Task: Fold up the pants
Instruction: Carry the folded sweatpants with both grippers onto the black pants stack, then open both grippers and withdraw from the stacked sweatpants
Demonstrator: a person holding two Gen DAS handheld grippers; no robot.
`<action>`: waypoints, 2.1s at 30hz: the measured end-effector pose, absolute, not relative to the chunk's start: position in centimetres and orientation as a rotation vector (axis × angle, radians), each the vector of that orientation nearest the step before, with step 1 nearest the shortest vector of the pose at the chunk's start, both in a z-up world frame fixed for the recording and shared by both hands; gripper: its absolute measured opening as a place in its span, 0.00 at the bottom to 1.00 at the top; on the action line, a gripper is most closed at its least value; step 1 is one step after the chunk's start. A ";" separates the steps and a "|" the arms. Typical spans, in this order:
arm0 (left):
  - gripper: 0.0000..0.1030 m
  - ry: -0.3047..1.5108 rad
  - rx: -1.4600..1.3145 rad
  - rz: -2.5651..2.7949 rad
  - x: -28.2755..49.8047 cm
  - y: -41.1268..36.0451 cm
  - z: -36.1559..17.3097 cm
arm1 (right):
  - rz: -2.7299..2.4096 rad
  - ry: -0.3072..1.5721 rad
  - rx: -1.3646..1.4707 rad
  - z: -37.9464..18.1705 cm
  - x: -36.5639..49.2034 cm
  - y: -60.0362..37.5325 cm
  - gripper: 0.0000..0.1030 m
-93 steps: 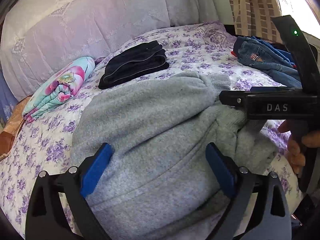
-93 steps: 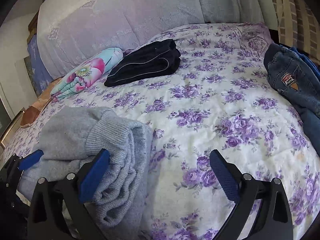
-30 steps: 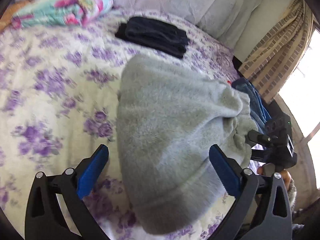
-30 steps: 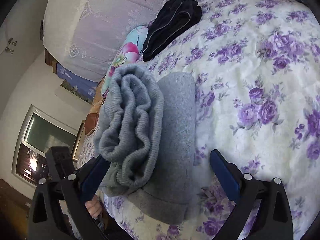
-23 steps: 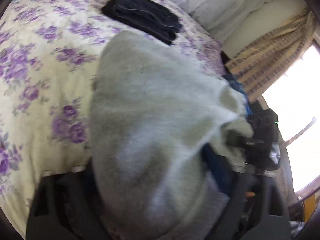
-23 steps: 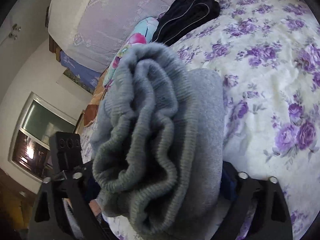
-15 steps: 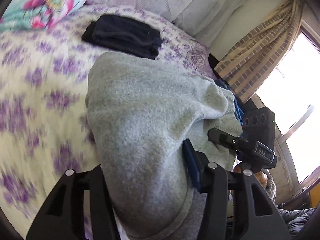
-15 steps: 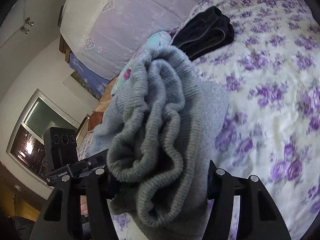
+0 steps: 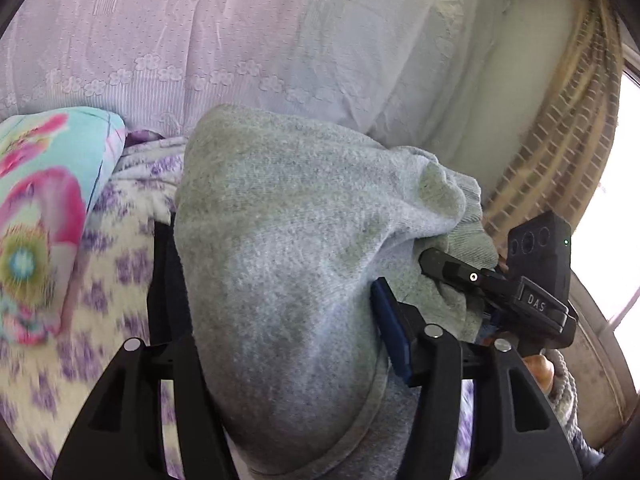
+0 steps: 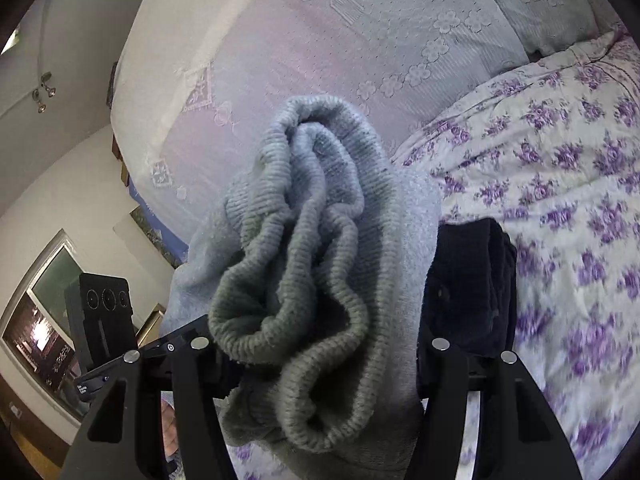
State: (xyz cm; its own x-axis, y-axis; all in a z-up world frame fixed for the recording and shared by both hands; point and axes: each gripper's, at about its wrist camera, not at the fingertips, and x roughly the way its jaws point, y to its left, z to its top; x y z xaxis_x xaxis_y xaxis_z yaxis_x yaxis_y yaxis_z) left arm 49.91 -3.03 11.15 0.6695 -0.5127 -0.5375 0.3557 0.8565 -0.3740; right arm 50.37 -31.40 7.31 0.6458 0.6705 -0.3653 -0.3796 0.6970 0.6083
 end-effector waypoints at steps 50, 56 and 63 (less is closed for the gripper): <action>0.95 0.526 0.006 0.122 34.0 -4.0 1.2 | 0.075 0.302 0.122 -1.3 33.0 -26.3 0.97; 0.95 0.522 -0.008 0.105 33.6 -4.0 1.5 | 0.078 0.294 0.106 -1.3 32.8 -25.9 0.97; 0.95 0.501 0.007 0.106 33.1 -4.3 1.6 | 0.081 0.291 0.093 -1.3 32.7 -25.6 0.97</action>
State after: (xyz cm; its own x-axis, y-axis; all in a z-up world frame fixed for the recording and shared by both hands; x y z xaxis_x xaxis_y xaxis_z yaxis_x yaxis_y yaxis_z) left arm 33.13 -4.30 1.55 0.8717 0.1036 -0.4790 -0.0999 0.9944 0.0332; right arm 32.71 -25.60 -1.29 0.9549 0.0929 -0.2821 -0.0660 0.9925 0.1033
